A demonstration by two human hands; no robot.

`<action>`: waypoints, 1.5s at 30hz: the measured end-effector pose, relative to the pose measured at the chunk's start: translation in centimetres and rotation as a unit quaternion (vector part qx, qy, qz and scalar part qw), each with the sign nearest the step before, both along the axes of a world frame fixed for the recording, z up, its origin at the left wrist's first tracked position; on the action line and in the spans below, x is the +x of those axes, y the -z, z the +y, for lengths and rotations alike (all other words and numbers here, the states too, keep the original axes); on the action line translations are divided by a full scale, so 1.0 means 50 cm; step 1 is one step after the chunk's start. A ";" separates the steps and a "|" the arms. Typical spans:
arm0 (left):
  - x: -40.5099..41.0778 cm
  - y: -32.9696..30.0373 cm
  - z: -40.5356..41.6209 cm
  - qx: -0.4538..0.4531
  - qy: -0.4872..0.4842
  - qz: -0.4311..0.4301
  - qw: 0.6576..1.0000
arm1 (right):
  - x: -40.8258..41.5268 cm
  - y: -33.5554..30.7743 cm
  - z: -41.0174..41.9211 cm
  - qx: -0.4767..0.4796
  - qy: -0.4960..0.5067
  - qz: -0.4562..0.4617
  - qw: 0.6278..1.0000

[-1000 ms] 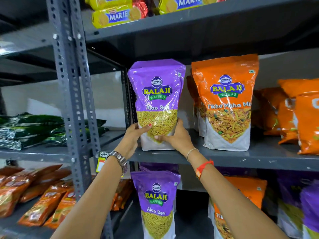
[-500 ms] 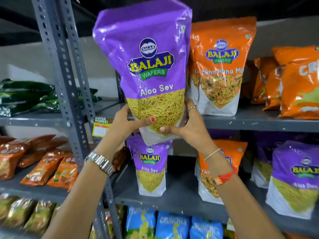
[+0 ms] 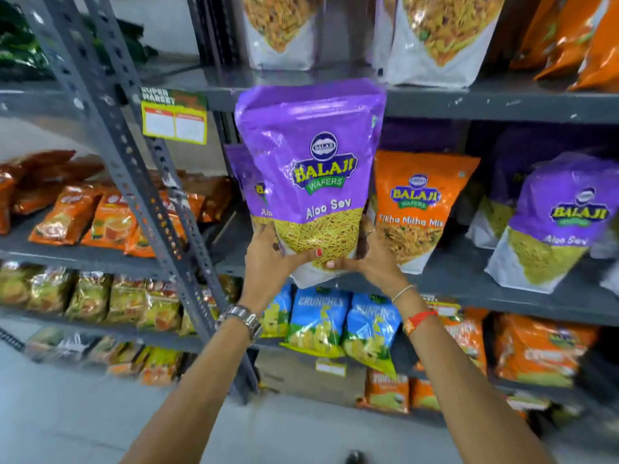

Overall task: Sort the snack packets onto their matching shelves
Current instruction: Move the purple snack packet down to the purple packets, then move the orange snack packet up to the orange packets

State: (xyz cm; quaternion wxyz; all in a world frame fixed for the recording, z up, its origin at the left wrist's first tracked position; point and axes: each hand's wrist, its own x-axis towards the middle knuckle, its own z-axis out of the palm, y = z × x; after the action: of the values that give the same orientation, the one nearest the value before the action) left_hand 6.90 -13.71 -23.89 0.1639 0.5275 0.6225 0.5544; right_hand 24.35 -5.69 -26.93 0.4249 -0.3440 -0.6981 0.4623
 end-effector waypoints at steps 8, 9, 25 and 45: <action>0.071 0.142 0.045 -0.035 -0.056 -0.010 0.998 | 0.030 0.113 0.044 -0.066 0.010 -0.045 0.997; 0.078 0.150 0.054 -0.039 -0.059 -0.012 0.997 | 0.033 0.121 0.052 -0.072 0.009 -0.043 0.996; 0.129 0.198 0.194 -0.105 -0.177 0.047 0.977 | -0.003 0.191 0.117 -0.030 0.218 -0.020 0.975; 0.313 0.178 0.322 -0.092 0.173 -0.093 0.976 | 0.222 0.211 0.209 -0.074 0.287 0.068 0.953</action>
State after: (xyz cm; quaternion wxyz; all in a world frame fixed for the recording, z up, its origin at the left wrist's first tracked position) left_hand 22.54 2.41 -32.78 0.3625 0.5561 0.5521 0.5045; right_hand 35.47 4.74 -37.47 0.5598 -0.5281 -0.5032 0.3931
